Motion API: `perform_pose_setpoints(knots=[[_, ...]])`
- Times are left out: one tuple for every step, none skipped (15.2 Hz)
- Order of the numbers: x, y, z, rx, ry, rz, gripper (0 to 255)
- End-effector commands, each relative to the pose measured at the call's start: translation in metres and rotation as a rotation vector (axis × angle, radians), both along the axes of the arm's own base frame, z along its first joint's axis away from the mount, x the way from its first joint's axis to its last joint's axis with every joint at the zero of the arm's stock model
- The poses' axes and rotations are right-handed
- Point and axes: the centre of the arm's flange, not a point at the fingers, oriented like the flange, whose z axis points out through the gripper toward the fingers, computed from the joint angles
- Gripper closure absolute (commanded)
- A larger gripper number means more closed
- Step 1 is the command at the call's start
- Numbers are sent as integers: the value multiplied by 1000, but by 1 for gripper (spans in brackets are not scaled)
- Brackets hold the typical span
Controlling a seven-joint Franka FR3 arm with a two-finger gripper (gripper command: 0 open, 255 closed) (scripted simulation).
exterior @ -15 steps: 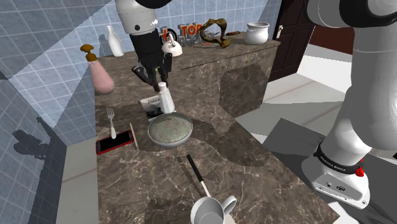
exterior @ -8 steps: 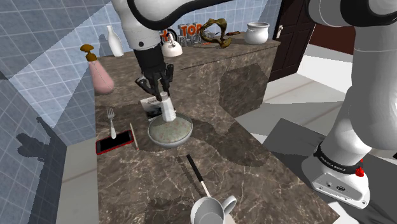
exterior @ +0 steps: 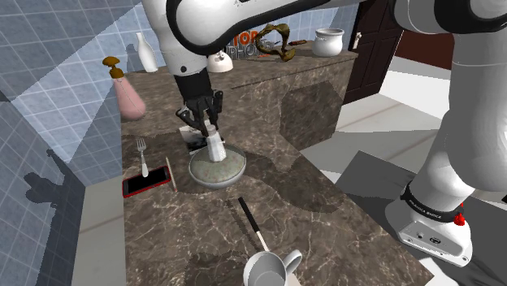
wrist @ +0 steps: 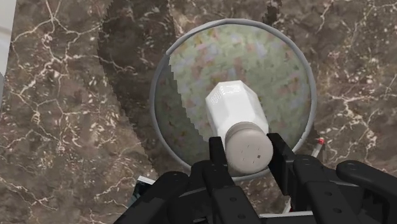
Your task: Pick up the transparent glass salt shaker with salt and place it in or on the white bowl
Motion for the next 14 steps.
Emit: perform_pose_setpoints(knots=[[0,0,0,0,0,0,255],[0,0,0,0,0,0,255],[0,0,0,0,0,0,255],[0,0,0,0,0,0,0],[0,0,0,0,0,0,0],[0,0,0,0,0,0,0],[0,0,0,0,0,0,0],[0,0,0,0,0,0,0],[0,0,0,0,0,0,0],[1,1,13,0,0,0,0],[2,2,26,0,0,0,0],[3,3,39,0,0,0,0],[4,4,50,0,0,0,0],[4,4,50,0,0,0,0]])
